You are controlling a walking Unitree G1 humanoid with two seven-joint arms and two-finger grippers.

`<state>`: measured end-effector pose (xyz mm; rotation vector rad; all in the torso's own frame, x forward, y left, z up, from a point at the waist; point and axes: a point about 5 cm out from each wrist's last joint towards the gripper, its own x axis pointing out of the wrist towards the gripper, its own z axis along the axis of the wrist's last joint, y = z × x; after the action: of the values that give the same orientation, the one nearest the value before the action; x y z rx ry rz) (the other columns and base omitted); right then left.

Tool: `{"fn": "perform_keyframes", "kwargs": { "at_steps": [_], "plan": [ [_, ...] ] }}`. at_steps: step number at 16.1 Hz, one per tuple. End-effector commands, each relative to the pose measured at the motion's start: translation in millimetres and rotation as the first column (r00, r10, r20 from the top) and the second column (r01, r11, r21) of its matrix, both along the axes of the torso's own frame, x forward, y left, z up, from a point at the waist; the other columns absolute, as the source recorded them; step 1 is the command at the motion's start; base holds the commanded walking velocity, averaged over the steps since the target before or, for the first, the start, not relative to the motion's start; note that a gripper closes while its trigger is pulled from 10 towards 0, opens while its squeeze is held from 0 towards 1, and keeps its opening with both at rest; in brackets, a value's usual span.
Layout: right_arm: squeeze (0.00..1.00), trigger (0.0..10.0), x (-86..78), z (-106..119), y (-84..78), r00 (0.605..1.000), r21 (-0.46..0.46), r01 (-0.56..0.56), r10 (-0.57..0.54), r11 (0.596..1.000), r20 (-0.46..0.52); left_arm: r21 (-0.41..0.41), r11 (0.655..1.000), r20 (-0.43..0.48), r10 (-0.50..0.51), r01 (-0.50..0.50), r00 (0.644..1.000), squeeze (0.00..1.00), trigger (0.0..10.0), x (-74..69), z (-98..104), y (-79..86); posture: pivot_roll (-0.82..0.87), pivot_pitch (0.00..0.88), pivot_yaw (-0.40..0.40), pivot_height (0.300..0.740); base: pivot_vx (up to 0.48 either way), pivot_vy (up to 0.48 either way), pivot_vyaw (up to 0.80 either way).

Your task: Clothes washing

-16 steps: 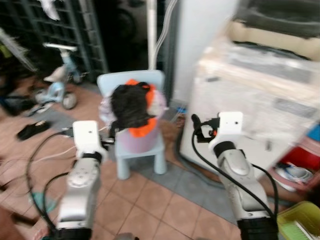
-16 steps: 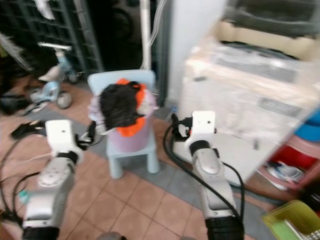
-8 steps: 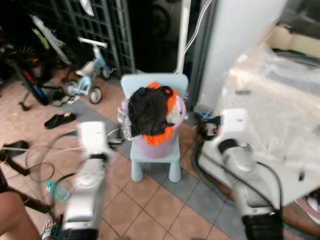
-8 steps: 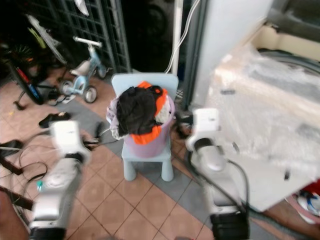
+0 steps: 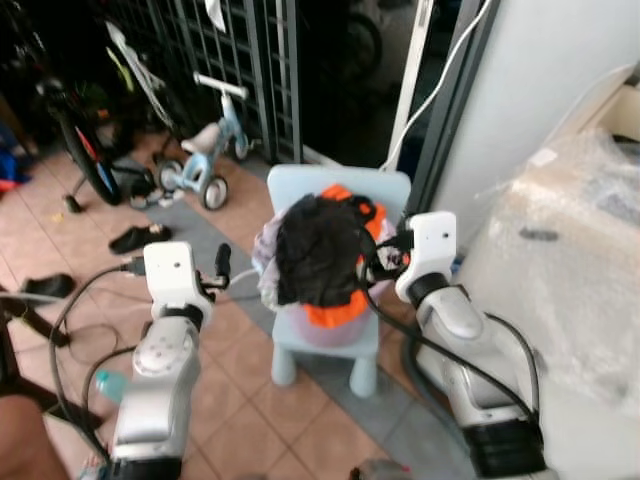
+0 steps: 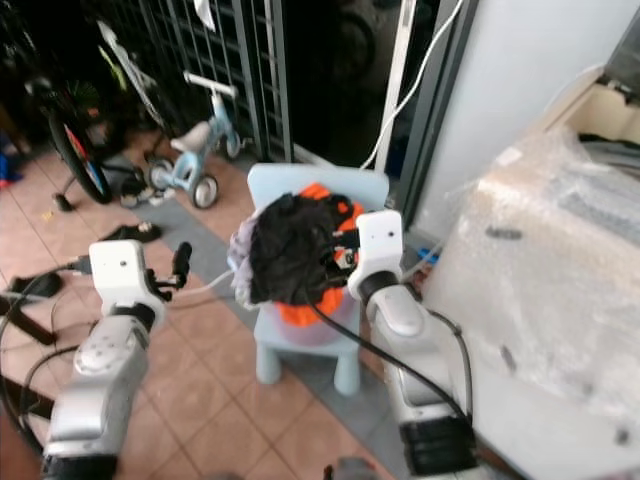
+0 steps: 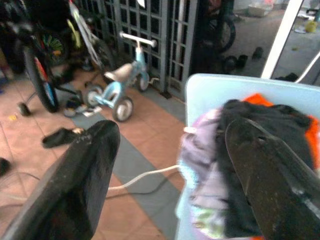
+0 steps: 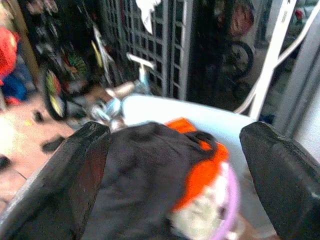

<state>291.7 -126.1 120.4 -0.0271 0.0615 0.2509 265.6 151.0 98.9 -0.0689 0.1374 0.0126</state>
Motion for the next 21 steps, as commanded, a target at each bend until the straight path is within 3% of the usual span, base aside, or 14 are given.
{"fn": "perform_keyframes", "kwargs": {
  "at_steps": [1,9,11,13,15,18,21],
  "plan": [
    [0.00,10.0,2.1,0.9,4.0,1.000,0.001,-0.009,0.009,1.000,-0.002,0.019,1.000,0.010,0.017,-0.018,1.000,0.00,10.0,0.5,3.9,5.9,-0.04,0.000,0.011,0.740,0.401,0.262,0.00],
    [0.00,10.0,6.6,-9.2,4.5,0.998,-0.038,0.002,-0.004,0.999,-0.070,0.031,0.999,-0.020,0.035,-0.034,0.999,0.00,10.0,-1.1,0.0,7.4,-0.03,0.000,-0.002,0.740,0.407,0.131,0.00],
    [0.00,10.0,6.6,-12.8,-3.3,0.994,-0.098,0.081,-0.089,0.992,-0.070,0.065,0.998,-0.061,0.014,-0.010,0.998,0.00,10.0,-0.1,-5.9,7.4,-0.02,0.000,-0.028,0.740,0.000,0.000,0.00],
    [0.00,10.0,-2.3,-14.4,-13.2,0.989,-0.174,0.128,-0.137,0.976,-0.045,0.073,0.997,-0.041,-0.015,0.018,0.999,0.00,10.0,2.4,-0.6,13.8,-0.01,0.000,-0.048,0.740,0.000,0.000,0.00],
    [0.00,10.0,-12.3,-26.4,-20.5,0.976,-0.188,0.191,-0.207,0.963,-0.071,0.070,0.998,-0.059,0.006,-0.002,0.998,0.00,10.0,-0.5,-4.6,19.4,-0.01,0.000,-0.030,0.740,0.000,0.000,0.00],
    [0.00,10.0,-14.4,-31.7,-24.2,0.964,-0.188,0.237,-0.255,0.953,-0.077,0.088,0.996,-0.107,0.008,0.001,0.994,0.00,10.0,-13.5,-18.6,14.6,-0.03,0.000,-0.003,0.740,0.000,0.000,-0.18],
    [0.00,10.0,-18.1,-35.9,-30.1,0.957,-0.194,0.258,-0.278,0.946,-0.082,0.085,0.996,-0.118,-0.005,0.015,0.993,0.00,10.0,-14.3,-18.8,12.1,-0.02,0.000,0.034,0.740,0.000,0.000,0.00]
  ]
}}
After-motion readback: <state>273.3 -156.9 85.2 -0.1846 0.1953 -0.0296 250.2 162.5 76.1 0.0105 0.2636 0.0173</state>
